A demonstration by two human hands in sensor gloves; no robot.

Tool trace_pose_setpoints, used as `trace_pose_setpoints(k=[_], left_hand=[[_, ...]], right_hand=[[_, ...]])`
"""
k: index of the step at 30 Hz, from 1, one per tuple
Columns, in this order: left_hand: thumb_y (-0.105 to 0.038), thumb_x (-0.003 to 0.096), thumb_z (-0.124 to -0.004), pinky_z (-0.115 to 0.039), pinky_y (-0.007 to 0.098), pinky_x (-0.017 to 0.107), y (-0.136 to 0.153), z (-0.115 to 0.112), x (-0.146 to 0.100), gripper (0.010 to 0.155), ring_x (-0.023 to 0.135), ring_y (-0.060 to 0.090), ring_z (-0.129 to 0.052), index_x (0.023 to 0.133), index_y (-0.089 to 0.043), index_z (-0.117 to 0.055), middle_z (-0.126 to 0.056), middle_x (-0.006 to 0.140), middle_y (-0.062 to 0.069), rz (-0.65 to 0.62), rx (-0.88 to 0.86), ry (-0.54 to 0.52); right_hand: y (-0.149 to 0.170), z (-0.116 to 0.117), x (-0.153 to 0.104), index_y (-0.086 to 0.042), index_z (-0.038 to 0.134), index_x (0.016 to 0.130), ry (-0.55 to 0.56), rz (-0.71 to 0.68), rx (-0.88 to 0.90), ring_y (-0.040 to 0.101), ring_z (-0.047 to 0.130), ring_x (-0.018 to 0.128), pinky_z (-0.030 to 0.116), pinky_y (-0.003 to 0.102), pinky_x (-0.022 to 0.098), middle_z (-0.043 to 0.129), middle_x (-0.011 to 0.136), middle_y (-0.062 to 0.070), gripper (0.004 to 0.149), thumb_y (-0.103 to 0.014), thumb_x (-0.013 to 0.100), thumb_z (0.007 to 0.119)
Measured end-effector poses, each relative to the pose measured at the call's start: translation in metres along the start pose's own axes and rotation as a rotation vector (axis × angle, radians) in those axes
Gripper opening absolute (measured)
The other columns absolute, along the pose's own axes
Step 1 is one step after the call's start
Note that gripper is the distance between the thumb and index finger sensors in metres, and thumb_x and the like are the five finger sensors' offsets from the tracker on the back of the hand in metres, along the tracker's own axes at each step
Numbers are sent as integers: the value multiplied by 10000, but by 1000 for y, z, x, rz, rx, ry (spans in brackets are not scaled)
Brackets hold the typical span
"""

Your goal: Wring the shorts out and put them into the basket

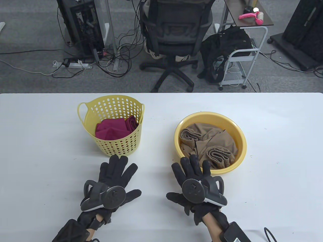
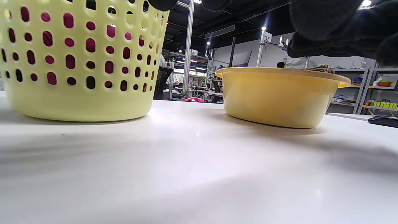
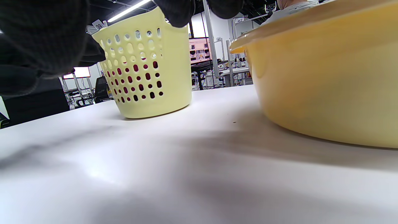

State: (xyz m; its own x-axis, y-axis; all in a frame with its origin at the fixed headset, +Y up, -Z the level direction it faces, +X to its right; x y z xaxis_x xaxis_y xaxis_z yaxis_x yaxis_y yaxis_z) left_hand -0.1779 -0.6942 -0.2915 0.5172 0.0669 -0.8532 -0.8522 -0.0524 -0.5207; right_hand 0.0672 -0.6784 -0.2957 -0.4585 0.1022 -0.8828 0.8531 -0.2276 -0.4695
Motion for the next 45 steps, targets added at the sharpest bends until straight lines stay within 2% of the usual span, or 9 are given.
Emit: trace_pose_setpoints(k=[9, 21, 26, 32, 40, 45], left_hand=[[-685, 512, -702, -310, 787, 676, 1, 3, -3, 901, 1112, 649, -290, 1180, -227, -307, -267, 1256, 295, 5, 15, -9], [-686, 513, -699, -312, 788, 676, 3, 7, -6, 904, 1108, 655, -270, 1181, -227, -300, -230, 1252, 307, 3, 15, -28], [-686, 513, -699, -311, 790, 676, 3, 7, -6, 907, 1107, 658, -265, 1181, -224, -297, -225, 1251, 311, 5, 20, -29], [-683, 514, -700, -314, 789, 675, 3, 7, -6, 903, 1103, 662, -265, 1180, -226, -297, -221, 1250, 311, 6, 17, -29], [-684, 513, -700, -314, 790, 676, 4, 8, -7, 907, 1104, 662, -261, 1182, -222, -296, -221, 1250, 312, 4, 16, -31], [-681, 515, -701, -316, 790, 676, 5, 9, -7, 905, 1104, 662, -263, 1182, -220, -296, -222, 1250, 310, 12, 24, -32]], right_hand=[[-2, -12, 0, -98, 388, 1131, 3, 5, 3, 591, 204, 1013, 237, 797, 638, 281, 1131, 298, 984, -699, 457, 777], [20, -50, 15, -97, 388, 1132, -60, 33, 2, 596, 237, 1015, 297, 790, 652, 282, 1133, 293, 965, -689, 473, 770], [41, -68, 18, -100, 404, 1129, -70, 76, 22, 593, 262, 1017, 326, 783, 657, 294, 1134, 286, 930, -665, 488, 769], [75, -77, 22, -107, 403, 1129, -130, 134, 87, 589, 269, 1020, 343, 776, 664, 294, 1134, 282, 924, -662, 489, 772], [117, -74, 24, -106, 401, 1124, -189, 231, 31, 586, 323, 1018, 413, 742, 679, 303, 1131, 279, 925, -614, 476, 822], [138, -65, 25, -83, 405, 1118, -210, 286, 25, 579, 397, 1007, 528, 664, 682, 338, 1127, 275, 943, -602, 463, 842]])
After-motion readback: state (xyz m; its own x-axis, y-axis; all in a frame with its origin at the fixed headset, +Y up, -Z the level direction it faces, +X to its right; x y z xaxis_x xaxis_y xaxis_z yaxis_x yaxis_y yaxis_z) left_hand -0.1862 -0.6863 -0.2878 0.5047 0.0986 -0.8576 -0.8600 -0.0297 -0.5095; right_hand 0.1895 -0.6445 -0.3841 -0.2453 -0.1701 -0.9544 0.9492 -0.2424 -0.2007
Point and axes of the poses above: the tracker on the back of each hand, its own y axis roughly to the little-finger side, its own x axis roughly from the wrist to the fingertips, z = x × y, the point moved 4 cm from there along x, roughly from the wrist to the fingertips
